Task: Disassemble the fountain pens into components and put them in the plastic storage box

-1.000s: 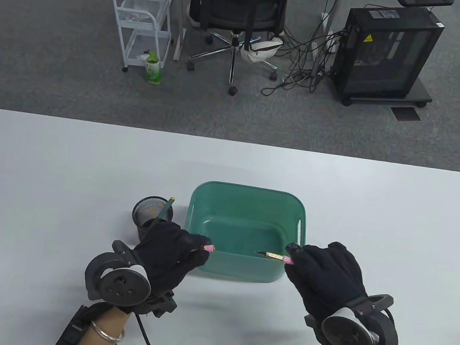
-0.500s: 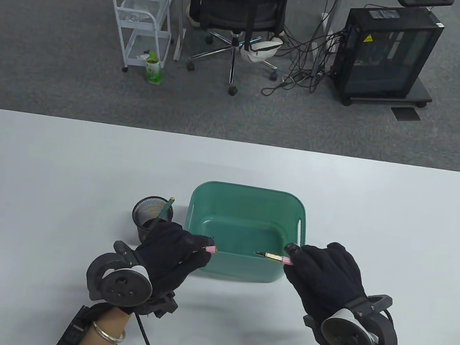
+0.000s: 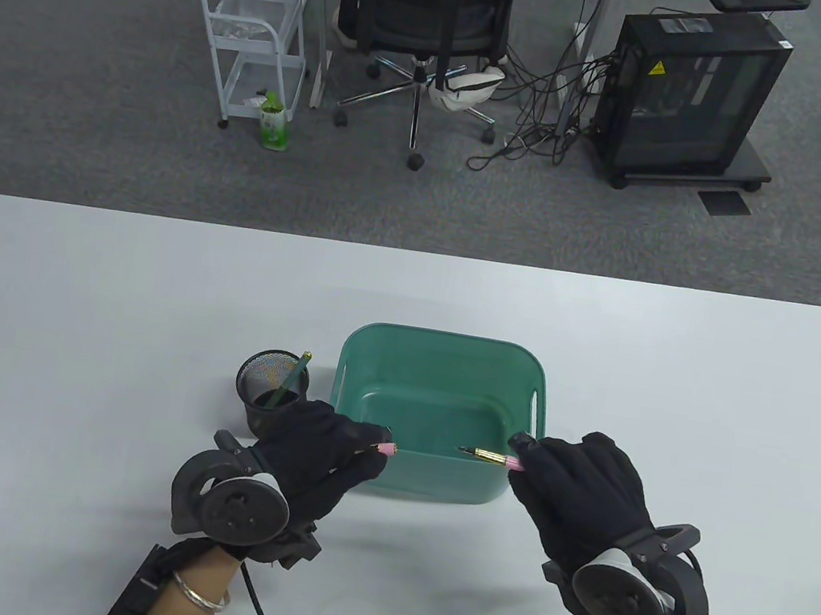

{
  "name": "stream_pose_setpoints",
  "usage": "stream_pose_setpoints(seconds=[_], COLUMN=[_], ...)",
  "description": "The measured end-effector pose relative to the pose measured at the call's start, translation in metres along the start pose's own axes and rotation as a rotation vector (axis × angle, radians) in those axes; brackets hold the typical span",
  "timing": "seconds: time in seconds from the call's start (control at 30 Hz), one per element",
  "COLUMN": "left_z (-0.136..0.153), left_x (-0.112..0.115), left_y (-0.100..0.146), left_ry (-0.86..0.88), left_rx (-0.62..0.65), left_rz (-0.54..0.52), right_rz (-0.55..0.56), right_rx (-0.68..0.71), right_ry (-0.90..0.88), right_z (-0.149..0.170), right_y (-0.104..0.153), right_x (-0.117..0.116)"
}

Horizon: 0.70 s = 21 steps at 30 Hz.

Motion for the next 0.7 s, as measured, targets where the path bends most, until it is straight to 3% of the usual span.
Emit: stream_pose_setpoints(seconds=[0.27,0.7], left_z=[-0.003,0.005], left_x=[0.026,0.059], left_y=[-0.006,-0.042], left_ry=[-0.044,-0.057], left_rx=[-0.010,-0.105], left_rz=[0.101,0.273], right_rz=[0.008,0.025], right_rx=[-0.003,-0.008], right_ry=[-0.024,-0.045], right_z=[0.003,0.005], right_y=[0.001,0.002], right_x=[0.004,0.009])
Point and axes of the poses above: the tracker on the back of each hand, its own z axis roughly to the little-finger side, its own y axis roughly from the fingertips to the wrist, x = y × z, the point moved 3 cm from there along -y, roughly from the wrist to the fingertips, and after that the axes turned 12 degrees about -z, right-handed, at the moved point
